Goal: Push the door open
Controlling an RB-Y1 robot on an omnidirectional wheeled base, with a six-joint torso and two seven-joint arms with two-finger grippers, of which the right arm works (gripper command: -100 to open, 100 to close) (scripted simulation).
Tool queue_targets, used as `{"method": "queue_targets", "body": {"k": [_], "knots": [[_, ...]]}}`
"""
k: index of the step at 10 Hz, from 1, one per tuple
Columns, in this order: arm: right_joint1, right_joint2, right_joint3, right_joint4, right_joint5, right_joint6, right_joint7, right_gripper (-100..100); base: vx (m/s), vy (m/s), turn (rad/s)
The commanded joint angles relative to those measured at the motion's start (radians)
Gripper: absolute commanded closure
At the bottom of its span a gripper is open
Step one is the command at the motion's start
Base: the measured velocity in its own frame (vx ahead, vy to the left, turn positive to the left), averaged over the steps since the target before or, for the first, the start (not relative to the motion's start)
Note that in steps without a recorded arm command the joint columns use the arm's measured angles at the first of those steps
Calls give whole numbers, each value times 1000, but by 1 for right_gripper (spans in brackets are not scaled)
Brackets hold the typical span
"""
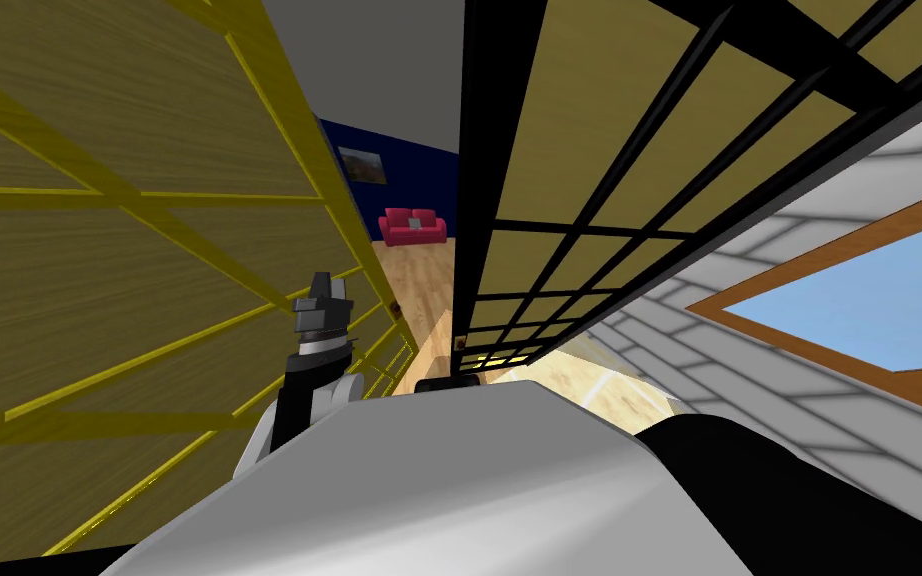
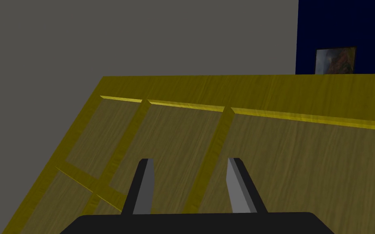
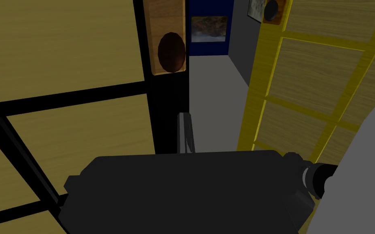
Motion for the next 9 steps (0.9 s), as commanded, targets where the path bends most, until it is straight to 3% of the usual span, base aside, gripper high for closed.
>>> {"method": "queue_targets", "body": {"k": [1, 4, 5, 7, 9], "knots": [[0, 0, 0, 0, 0, 0, 0, 100, -16, 2, -2], [0, 0, 0, 0, 0, 0, 0, 100, -5, 1, 0], [-2, -18, 8, -1, -6, 6, 7, -100, 15, 16, -209], [-7, -35, 27, -2, -18, 21, 24, -100, 40, 60, -383], [-14, -27, 49, -4, -33, 38, 43, -100, 35, 102, -370]]}}
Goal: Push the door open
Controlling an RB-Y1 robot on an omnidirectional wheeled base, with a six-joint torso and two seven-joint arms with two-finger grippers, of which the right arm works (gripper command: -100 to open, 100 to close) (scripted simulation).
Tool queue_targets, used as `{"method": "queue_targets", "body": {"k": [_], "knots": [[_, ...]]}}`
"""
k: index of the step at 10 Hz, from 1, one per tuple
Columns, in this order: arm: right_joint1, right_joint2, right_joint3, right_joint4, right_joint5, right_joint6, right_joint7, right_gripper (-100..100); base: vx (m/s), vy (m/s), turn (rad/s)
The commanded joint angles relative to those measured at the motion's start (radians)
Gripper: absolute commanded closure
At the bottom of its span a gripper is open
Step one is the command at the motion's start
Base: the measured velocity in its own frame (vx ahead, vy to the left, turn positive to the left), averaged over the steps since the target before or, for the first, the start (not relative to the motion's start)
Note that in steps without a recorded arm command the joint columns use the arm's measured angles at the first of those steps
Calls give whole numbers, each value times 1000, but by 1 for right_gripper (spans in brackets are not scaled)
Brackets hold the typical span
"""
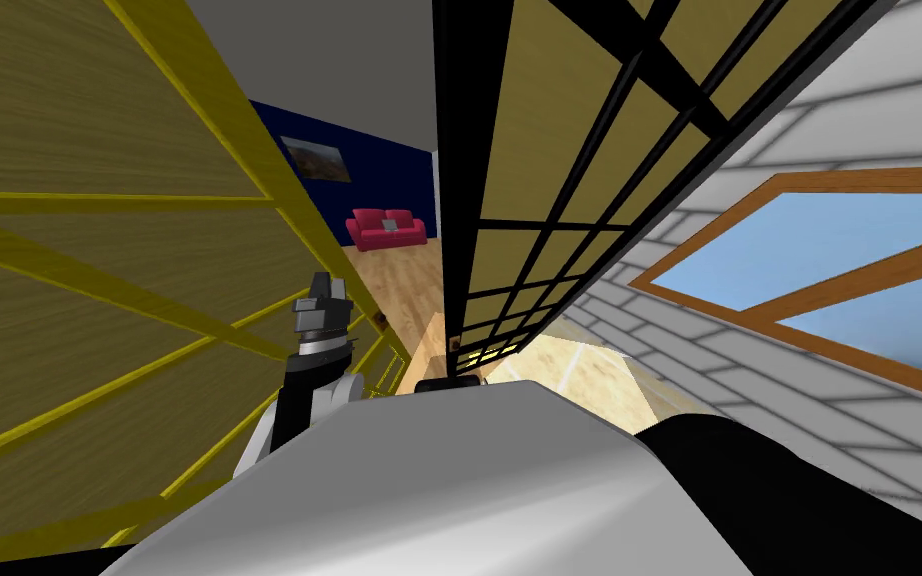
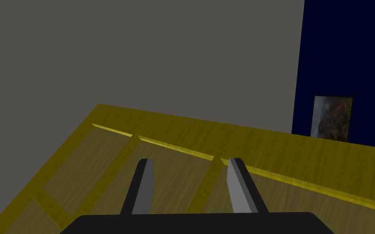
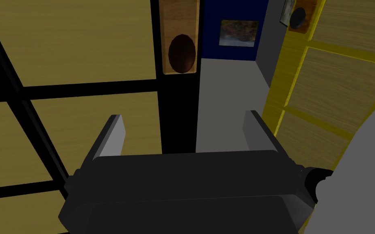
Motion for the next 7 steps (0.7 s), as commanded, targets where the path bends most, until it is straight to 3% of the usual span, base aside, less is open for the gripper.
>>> {"method": "queue_targets", "body": {"k": [1, 4, 5, 7], "knots": [[0, 9, 14, -7, -8, 13, 10, -100, 31, 77, -306], [-6, 57, 34, -9, -22, 29, 28, -100, 22, 67, -236], [-2, 43, 27, -5, -21, 21, 26, -100, 6, 26, -34], [-48, 29, 27, 18, -21, 39, 16, -100, -10, 7, -76]]}}
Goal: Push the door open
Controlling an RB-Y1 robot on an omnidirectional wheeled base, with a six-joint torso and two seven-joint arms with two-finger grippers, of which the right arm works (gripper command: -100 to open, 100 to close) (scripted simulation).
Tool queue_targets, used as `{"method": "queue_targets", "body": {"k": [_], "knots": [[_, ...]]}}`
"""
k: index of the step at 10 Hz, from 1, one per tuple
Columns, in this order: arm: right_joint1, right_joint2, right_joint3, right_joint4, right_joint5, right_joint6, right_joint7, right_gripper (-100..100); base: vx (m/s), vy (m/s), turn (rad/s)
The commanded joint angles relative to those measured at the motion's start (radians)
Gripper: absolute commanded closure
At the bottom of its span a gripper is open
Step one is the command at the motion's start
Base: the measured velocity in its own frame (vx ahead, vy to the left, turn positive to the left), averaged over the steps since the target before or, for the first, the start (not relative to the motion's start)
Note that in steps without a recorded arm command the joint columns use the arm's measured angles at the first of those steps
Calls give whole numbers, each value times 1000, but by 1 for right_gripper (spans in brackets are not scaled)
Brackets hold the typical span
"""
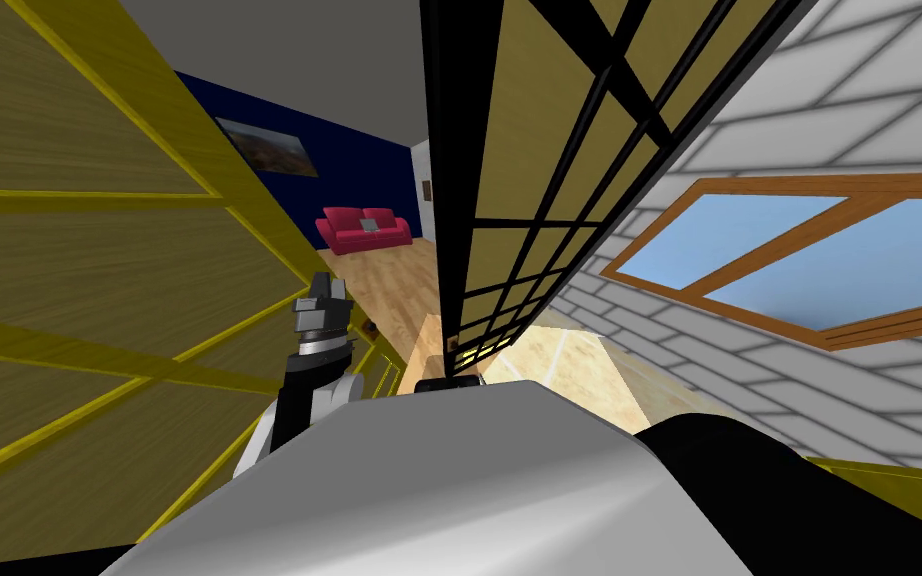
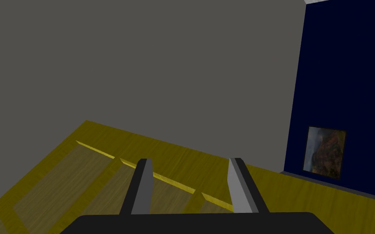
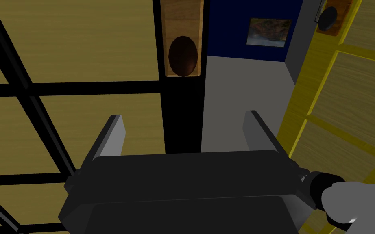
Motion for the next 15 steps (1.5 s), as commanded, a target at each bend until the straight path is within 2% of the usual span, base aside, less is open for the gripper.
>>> {"method": "queue_targets", "body": {"k": [1, 4, 5, 8, 9, 10, 11, 12, 13, 15], "knots": [[-35, -10, 2, 15, 2, 18, -10, -100, -19, 4, -72], [-121, -28, 3, 64, 5, 57, -32, -100, -23, 8, -107], [-133, -28, 3, 64, 5, 57, -32, -100, -17, 10, -34], [-241, -39, 5, 126, 9, 105, -61, -100, -21, 9, -122], [-257, -39, 5, 126, 9, 105, -61, -100, -20, 13, -53], [-290, -41, 5, 148, 10, 123, -71, -100, -17, 12, -110], [-301, -41, 5, 148, 10, 123, -71, -100, -14, 12, -42], [-335, -42, 6, 171, 12, 140, -81, -100, -19, 13, -84], [-346, -42, 6, 171, 12, 140, -81, -100, -17, 13, -55], [-421, -39, 7, 217, 15, 176, -102, -100, -23, 17, -154]]}}
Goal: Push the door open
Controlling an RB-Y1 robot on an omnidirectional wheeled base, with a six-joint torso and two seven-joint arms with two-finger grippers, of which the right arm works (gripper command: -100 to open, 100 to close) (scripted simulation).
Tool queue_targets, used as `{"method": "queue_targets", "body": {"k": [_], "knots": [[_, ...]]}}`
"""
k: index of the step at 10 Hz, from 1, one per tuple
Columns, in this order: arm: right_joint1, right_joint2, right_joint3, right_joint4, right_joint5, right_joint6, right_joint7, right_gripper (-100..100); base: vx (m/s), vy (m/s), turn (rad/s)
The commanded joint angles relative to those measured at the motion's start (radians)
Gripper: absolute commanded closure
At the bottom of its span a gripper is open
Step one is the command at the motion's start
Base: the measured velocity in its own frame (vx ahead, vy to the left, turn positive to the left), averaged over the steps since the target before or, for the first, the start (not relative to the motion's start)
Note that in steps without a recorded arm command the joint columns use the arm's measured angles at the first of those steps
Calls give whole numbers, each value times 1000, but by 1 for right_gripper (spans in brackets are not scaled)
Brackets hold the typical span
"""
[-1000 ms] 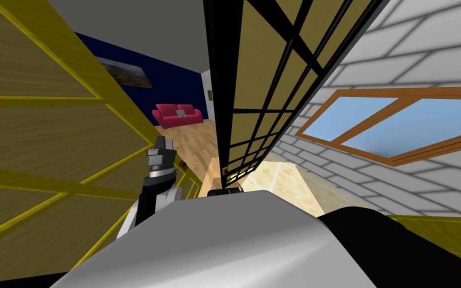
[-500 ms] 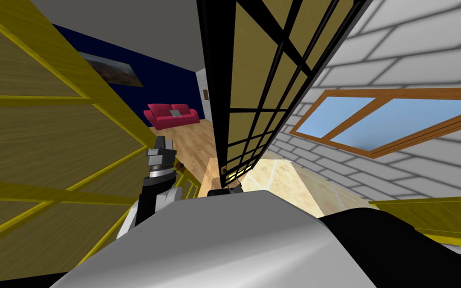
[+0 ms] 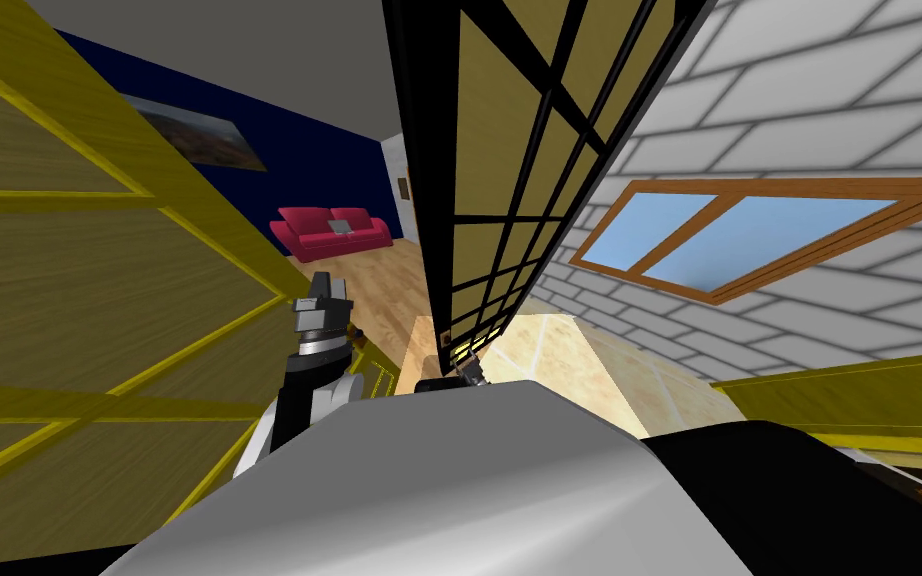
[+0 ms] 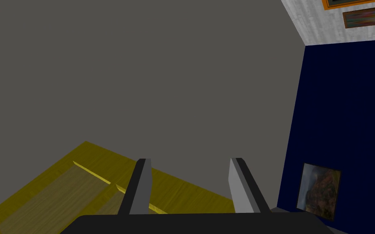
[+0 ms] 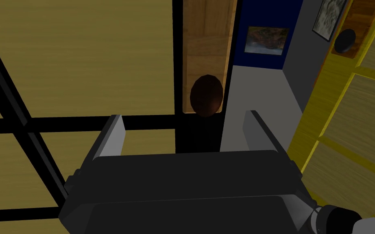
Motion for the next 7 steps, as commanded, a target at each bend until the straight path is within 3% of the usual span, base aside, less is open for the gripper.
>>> {"method": "queue_targets", "body": {"k": [1, 3, 5, 6, 7], "knots": [[-36, 4, 0, 21, 1, 8, -2, -100, -22, 24, -35], [-105, 12, 2, 65, 4, 42, -23, -100, -22, 23, -102], [-161, 19, 2, 86, 5, 59, -32, -100, -18, 20, -78], [-167, 19, 2, 86, 5, 59, -32, -100, -13, 20, -46], [-201, 25, 3, 106, 7, 74, -41, -100, -15, 22, -92]]}}
